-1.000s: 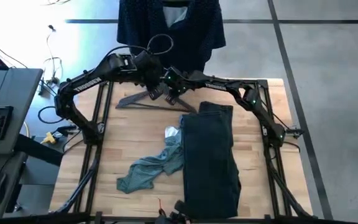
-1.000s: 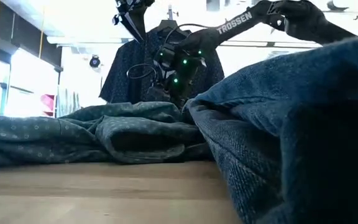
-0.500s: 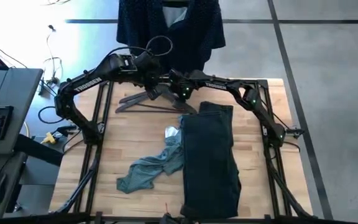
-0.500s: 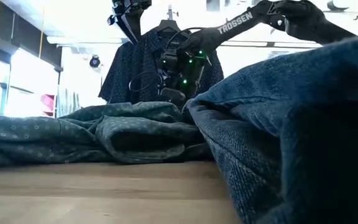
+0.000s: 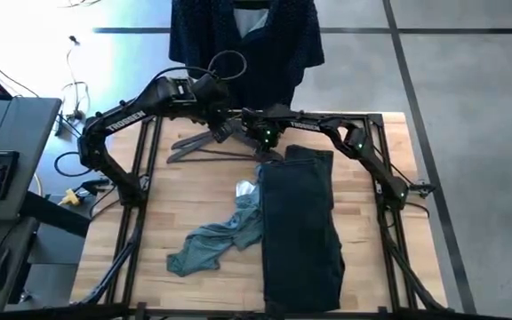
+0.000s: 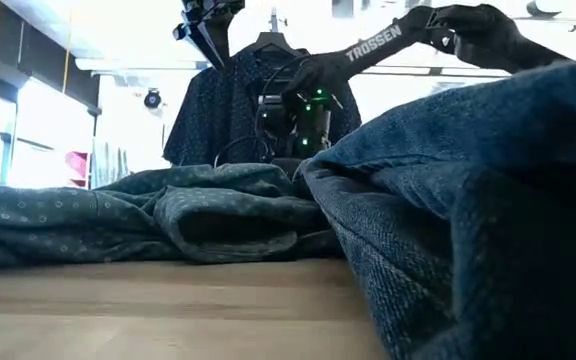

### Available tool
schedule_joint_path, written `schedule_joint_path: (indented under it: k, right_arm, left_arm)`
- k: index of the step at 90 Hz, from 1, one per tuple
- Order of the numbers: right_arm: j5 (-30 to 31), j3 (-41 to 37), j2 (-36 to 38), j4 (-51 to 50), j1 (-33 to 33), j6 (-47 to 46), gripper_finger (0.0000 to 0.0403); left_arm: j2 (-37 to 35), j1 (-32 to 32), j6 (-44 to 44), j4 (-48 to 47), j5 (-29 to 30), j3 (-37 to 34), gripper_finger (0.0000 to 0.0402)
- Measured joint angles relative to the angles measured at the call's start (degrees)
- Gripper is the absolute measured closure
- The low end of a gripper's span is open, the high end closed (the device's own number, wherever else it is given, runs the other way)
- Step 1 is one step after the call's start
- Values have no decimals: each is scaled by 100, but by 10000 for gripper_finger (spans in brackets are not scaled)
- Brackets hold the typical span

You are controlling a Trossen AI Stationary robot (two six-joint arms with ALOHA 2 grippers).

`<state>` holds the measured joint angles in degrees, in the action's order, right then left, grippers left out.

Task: Hang clothes
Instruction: Insert the hanger into the blue pants

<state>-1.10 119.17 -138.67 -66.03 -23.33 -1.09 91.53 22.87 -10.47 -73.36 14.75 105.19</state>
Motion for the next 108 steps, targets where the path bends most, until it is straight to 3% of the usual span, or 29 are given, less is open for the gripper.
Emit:
schedule_joint_path:
  k: [19,40,69,87,108]
  right_arm:
    - [246,-2,-40,-7,346,-42,244]
    - [892,6,-112,-114,620,273,346]
    - [995,-4,557,-478,605,106,346]
    - [1544,-7,1323,-728,449,184,346]
    - [2178,0,2121,-901,-36,303,346]
  left_arm:
    - [1,-10,-96,-2,-7,0,282]
    - [2,-17,-106,-3,0,0,282]
    - [2,-17,-412,-309,596,0,282]
    - [-12,-15,-661,-989,905,0,282]
    - [-240,-9,-969,-961,1550,0,282]
